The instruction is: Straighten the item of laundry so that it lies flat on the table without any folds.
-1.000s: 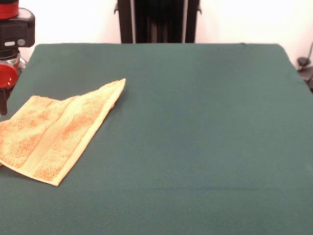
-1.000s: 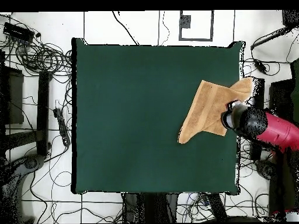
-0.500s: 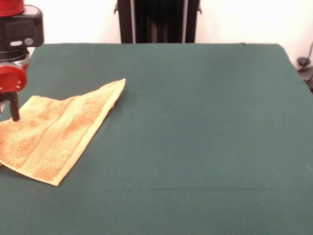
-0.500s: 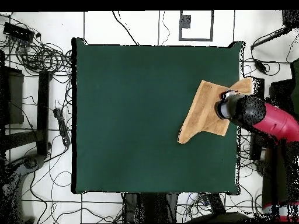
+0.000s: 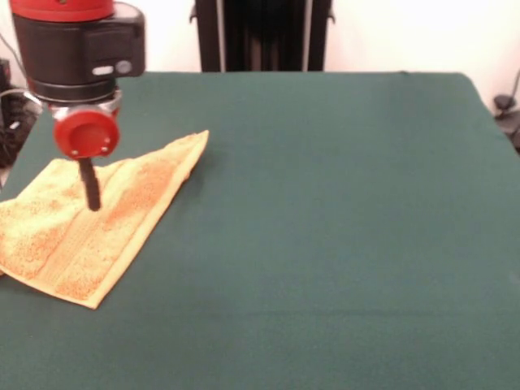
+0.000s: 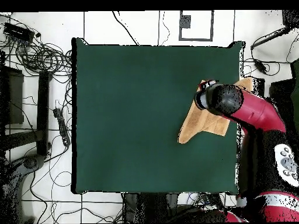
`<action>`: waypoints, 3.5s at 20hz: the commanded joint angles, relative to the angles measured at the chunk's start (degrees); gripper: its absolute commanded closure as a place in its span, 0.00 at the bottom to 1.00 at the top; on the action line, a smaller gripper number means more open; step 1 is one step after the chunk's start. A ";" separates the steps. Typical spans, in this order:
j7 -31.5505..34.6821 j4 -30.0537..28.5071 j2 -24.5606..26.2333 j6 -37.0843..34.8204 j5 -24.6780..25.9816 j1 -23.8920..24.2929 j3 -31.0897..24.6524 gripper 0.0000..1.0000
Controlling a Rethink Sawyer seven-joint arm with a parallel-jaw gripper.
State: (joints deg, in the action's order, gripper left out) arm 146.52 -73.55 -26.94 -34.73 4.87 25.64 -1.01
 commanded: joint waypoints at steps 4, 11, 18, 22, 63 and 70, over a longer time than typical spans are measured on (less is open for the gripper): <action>15.51 -4.35 5.45 -3.73 -8.26 -3.71 1.87 0.00; 10.08 -2.65 5.41 -9.13 -10.38 -2.30 1.86 0.00; 12.89 -7.14 3.64 -8.85 -14.36 -3.57 2.29 0.00; 11.80 -10.27 3.87 -3.65 -15.81 -2.98 1.34 0.00; -4.66 -15.51 4.05 -4.17 -20.09 -4.47 5.28 0.00; -11.10 -15.65 3.93 0.90 -9.20 -0.44 -0.57 0.00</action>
State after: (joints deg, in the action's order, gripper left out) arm 151.49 -84.82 -25.83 -32.43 -9.58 24.92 10.05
